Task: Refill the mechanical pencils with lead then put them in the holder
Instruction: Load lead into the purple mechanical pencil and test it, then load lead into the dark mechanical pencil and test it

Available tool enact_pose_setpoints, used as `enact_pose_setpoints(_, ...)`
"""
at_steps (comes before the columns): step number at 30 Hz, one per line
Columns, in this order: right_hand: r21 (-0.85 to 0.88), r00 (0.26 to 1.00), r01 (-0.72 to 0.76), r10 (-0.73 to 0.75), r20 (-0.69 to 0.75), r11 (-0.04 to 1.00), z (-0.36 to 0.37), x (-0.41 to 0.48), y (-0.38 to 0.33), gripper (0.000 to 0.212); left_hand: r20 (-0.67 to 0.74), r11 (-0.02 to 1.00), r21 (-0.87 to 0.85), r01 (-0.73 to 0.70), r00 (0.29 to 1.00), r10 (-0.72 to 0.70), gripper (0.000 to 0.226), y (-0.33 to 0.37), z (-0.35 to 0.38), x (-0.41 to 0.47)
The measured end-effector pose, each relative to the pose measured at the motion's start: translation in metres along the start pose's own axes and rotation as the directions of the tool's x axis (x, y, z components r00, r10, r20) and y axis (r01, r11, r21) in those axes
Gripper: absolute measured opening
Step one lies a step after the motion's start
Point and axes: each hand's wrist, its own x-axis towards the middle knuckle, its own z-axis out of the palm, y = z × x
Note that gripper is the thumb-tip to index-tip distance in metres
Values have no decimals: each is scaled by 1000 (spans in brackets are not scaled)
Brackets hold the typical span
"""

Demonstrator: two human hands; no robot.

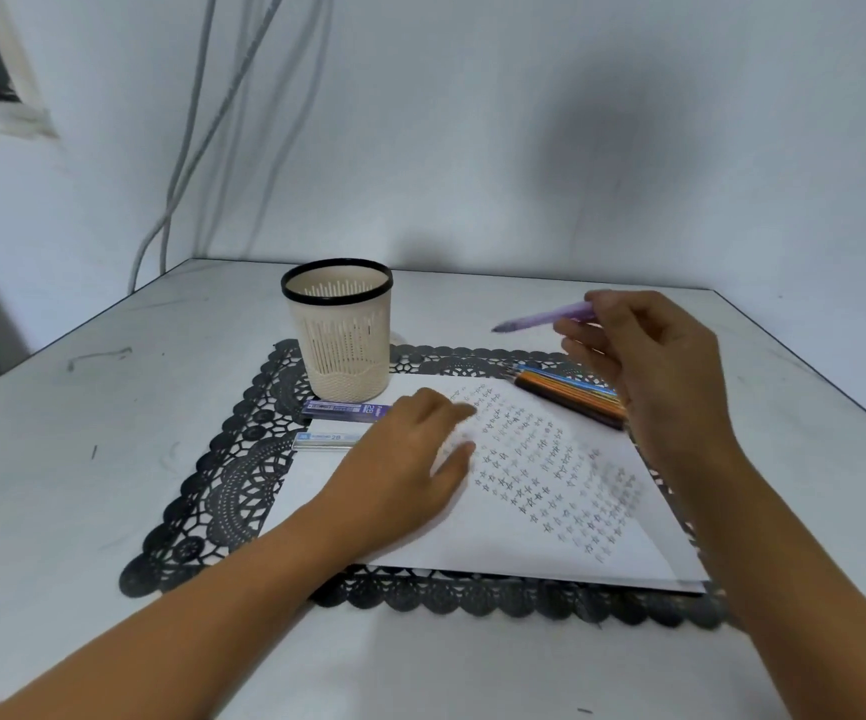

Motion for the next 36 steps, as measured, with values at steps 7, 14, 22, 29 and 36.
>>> enact_pose_setpoints(7, -414, 938, 190, -40, 344, 890, 42, 10, 34, 12, 428, 988, 127, -93, 903, 30, 57, 3, 9, -6)
enact_pose_setpoints(14, -620, 801, 467, -5, 599, 630, 73, 30, 80, 21, 522, 983, 129, -129, 852, 43, 61, 3, 7, -5)
enact_pose_setpoints(22, -660, 667, 558, 200, 717, 504, 80, 49, 86, 22, 544, 981, 144, -131, 839, 32, 61, 2, 6, -6)
enact_pose_setpoints(29, -654, 652, 549, 224, 725, 520, 80, 50, 84, 26, 549, 981, 149, -126, 835, 24, 60, 4, 4, -5)
enact_pose_setpoints(36, -655, 745, 492, 113, 658, 574, 59, 47, 59, 23, 550, 983, 142, -116, 835, 19, 61, 4, 4, -6)
